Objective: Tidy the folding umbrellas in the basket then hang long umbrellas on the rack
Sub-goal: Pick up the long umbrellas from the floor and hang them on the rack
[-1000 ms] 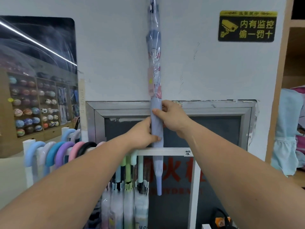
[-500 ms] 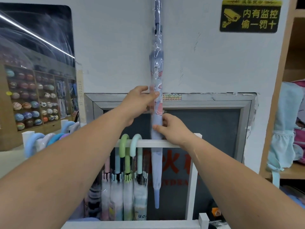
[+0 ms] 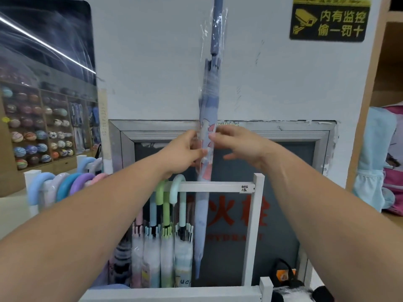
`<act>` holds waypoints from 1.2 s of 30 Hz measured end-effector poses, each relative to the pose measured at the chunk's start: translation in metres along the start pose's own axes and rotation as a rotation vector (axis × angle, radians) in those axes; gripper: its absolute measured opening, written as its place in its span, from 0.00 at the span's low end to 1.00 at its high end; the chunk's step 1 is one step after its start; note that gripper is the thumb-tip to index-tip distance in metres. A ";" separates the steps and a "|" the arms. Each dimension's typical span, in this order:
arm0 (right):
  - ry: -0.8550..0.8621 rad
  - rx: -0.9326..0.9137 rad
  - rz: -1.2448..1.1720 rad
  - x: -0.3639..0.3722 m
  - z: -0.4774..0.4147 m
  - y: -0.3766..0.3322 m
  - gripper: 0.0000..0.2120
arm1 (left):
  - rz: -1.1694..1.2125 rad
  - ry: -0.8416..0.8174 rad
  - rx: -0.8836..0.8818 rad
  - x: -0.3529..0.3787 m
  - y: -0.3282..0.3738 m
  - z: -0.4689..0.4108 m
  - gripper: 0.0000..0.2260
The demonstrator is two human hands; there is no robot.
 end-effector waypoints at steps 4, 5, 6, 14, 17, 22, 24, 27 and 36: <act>0.203 -0.077 -0.027 -0.005 -0.011 -0.014 0.12 | -0.051 -0.020 -0.017 0.005 -0.015 0.007 0.21; 0.223 -0.082 -0.040 -0.004 -0.014 -0.013 0.11 | -0.087 -0.017 -0.015 0.005 -0.015 0.009 0.21; 0.232 -0.084 -0.053 -0.004 -0.016 -0.011 0.11 | -0.125 -0.013 -0.017 0.005 -0.016 0.010 0.21; 0.155 -0.060 -0.064 0.016 -0.026 0.025 0.14 | -0.140 -0.039 -0.060 0.003 -0.017 0.007 0.20; 0.123 -0.030 -0.047 0.029 -0.023 0.040 0.14 | 0.008 0.110 -0.014 -0.007 0.000 0.002 0.17; 0.112 -0.008 0.129 0.044 -0.022 0.050 0.11 | -0.027 0.203 0.045 -0.016 0.014 -0.005 0.17; 0.096 -0.011 0.184 0.044 -0.020 0.048 0.10 | -0.025 0.197 0.035 -0.016 0.013 -0.006 0.16; 0.058 0.001 0.184 0.041 -0.013 0.041 0.08 | -0.015 0.195 0.019 -0.016 0.003 -0.003 0.14; 0.180 -0.064 -0.068 0.007 -0.014 0.012 0.20 | -0.038 0.061 -0.031 0.002 -0.023 0.010 0.17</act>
Point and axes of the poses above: each hand's wrist, its own z-axis away from the middle knuckle, its own x-axis out of the palm, y = z × x, the point moved 9 cm from there along -z, towards the middle knuckle, and after that the axes turned 9 degrees about x, right-handed, at the moved point
